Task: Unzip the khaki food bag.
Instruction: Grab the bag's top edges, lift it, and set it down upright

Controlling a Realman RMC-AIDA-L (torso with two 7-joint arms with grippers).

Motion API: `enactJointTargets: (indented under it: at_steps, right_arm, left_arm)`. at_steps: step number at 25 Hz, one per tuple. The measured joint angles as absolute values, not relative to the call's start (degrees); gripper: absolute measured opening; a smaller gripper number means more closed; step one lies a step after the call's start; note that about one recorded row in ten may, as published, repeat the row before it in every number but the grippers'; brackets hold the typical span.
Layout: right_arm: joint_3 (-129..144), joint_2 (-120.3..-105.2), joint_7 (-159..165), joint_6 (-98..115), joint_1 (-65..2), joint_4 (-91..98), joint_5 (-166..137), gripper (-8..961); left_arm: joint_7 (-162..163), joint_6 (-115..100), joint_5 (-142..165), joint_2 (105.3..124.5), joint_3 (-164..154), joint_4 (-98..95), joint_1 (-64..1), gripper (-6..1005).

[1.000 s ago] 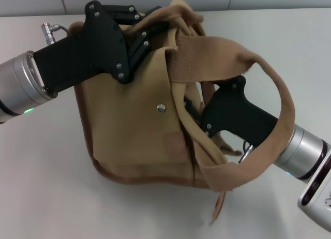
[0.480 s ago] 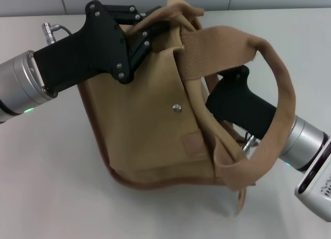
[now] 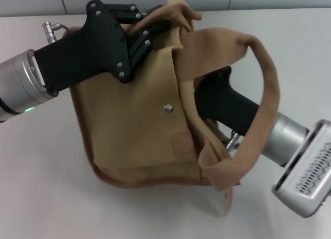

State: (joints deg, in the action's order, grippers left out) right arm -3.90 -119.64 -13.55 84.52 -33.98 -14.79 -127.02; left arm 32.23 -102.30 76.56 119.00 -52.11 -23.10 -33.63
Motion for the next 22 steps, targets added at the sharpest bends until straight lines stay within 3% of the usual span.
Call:
enactJointTargets:
  at_steps: [10,12,22]
  right_arm:
    - [-5.4,-119.54,-16.2,81.0,-34.0,-18.2,-127.2,148]
    - [-4.8,-119.32,-15.9,82.3,-32.5,-17.7,-127.4,2]
    - [-3.9,-119.19,-7.5,92.4,-23.3,-10.1,-131.0,47]
  left_arm:
    - [32.3,-102.5,76.5,119.02,-51.8,-23.0,-33.6,58]
    - [32.4,-102.4,75.4,119.03,-51.9,-23.0,-33.5,58]
    - [32.3,-101.9,73.6,118.92,-52.0,-23.0,-33.7,58]
